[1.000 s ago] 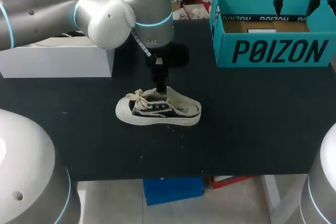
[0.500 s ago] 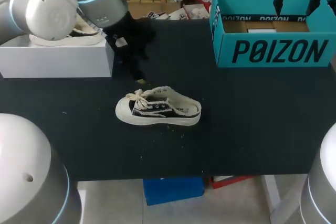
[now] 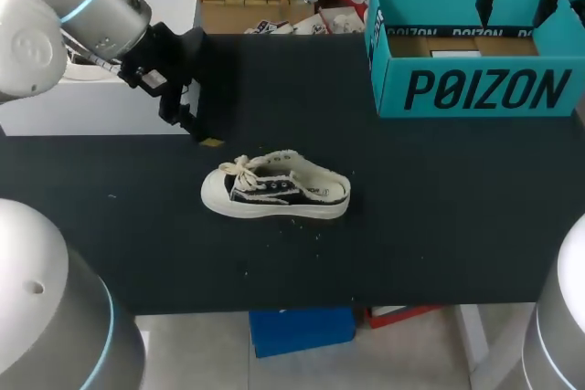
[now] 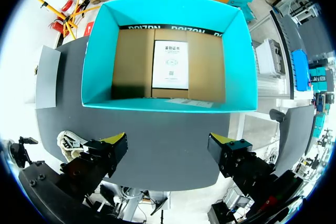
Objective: Take the shoe out of the shoebox, open the shoe tongue, remove and reinsert the insole, then place the shoe into the shoebox
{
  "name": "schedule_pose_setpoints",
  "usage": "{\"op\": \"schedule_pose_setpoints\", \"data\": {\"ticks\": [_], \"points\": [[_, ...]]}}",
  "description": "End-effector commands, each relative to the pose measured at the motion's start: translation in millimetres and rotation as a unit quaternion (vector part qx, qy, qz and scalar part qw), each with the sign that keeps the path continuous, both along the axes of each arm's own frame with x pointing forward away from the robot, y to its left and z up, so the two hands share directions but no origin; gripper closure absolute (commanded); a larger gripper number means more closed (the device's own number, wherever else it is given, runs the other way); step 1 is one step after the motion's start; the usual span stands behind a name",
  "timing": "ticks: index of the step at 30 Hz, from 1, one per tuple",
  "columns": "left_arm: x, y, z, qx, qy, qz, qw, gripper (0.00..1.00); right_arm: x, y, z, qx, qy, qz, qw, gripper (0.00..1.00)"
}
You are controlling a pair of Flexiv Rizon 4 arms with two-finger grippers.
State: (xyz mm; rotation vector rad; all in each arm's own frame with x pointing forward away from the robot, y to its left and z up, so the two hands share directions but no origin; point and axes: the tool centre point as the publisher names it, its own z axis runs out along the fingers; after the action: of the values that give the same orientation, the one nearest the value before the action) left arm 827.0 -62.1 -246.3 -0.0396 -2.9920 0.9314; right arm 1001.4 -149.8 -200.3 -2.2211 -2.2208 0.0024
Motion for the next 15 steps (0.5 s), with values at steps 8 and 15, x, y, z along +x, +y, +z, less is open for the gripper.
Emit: {"op": "schedule_pose_setpoints", "data": {"ticks": [8, 15], "points": [[-1.3, 1.9, -3.5, -0.015, -0.002, 0.0, 1.0, 0.0, -0.3, -0.1, 0.1, 0.0, 0.0, 0.0, 1.0, 0.0], [-1.3, 1.9, -3.5, -0.015, -0.002, 0.0, 1.0, 0.0, -57.0, 50.2, 12.3, -0.069, -0.07, 0.228, 0.969, 0.0]]}}
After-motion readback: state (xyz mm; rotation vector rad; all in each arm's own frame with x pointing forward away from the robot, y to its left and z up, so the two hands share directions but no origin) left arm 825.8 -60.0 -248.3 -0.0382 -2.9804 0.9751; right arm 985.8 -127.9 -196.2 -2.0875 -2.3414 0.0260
